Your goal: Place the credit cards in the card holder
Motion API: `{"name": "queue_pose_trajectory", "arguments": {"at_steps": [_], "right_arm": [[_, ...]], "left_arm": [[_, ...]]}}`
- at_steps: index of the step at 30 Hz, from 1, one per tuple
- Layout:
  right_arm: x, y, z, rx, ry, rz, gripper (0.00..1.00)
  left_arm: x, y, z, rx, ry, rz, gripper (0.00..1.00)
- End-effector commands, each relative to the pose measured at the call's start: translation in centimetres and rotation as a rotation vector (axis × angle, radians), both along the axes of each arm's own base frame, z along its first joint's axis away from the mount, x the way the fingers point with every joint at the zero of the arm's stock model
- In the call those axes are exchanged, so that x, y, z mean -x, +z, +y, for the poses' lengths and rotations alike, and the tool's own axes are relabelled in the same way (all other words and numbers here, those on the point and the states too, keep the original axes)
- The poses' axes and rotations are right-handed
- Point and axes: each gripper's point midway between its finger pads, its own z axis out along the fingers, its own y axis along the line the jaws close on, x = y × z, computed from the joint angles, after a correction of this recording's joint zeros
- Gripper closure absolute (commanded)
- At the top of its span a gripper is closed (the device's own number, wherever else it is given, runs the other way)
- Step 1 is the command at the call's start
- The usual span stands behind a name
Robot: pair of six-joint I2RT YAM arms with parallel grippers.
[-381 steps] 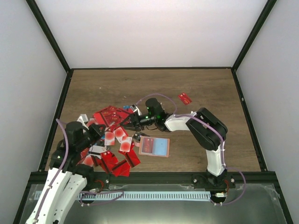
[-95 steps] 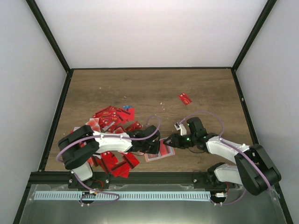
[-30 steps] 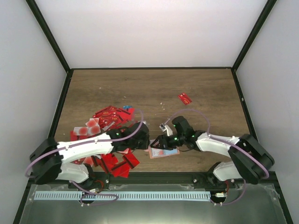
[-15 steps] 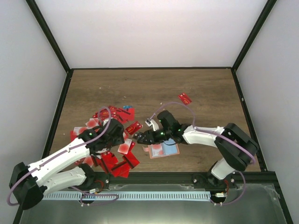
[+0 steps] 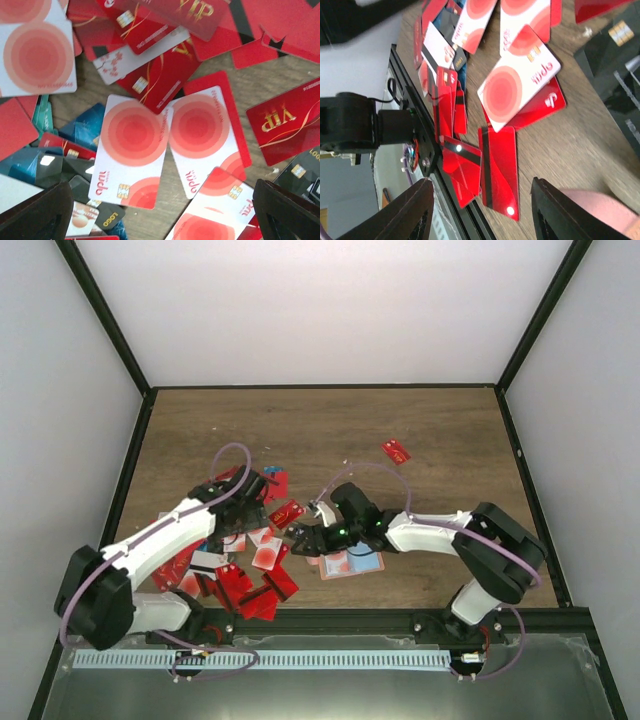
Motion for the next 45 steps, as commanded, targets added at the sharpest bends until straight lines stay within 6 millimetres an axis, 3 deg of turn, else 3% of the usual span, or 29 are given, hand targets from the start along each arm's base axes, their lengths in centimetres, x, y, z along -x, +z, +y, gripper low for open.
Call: {"name": "queue_pose_trajectory", "arguments": {"at_steps": [1, 4, 7, 16, 29, 35, 45], "right_arm": [[0.5, 0.5, -0.8, -0.018, 0.006, -0.054, 0.45], [0.9, 0.6, -1.3, -0.022, 0.011, -0.06, 0.44], [1.2, 0.9, -1.7, -0.03, 0.02, -0.065, 0.44], [2.2, 1.9, -1.9, -0.066, 0.069, -0.051, 0.43], [1.1, 2.4, -2.7, -0.104, 0.097, -0.043, 0.42], [0.7, 2.2, -3.1, -0.116, 0.106, -0.033, 0.42], [0.3, 1.6, -3.7, -0.117, 0.102, -0.014, 0.42]], "left_arm": [[-1.1, 0.3, -0.3, -0.054, -0.075, 0.047, 0.0], [-1.4, -0.7, -0.8, -0.044, -0.137, 0.117, 0.0], [-1.6, -1.1, 0.0, -0.088, -0.136, 0.171, 0.0], [-1.1, -4.2, 1.3, 0.058, -0.096, 0.302, 0.03], [1.0, -7.7, 1.9, 0.049, -0.046, 0.426, 0.08], [1.3, -9.0, 2.1, 0.059, -0.029, 0.447, 0.18], [1.3, -9.4, 2.0, 0.045, -0.027, 0.436, 0.32]]}}
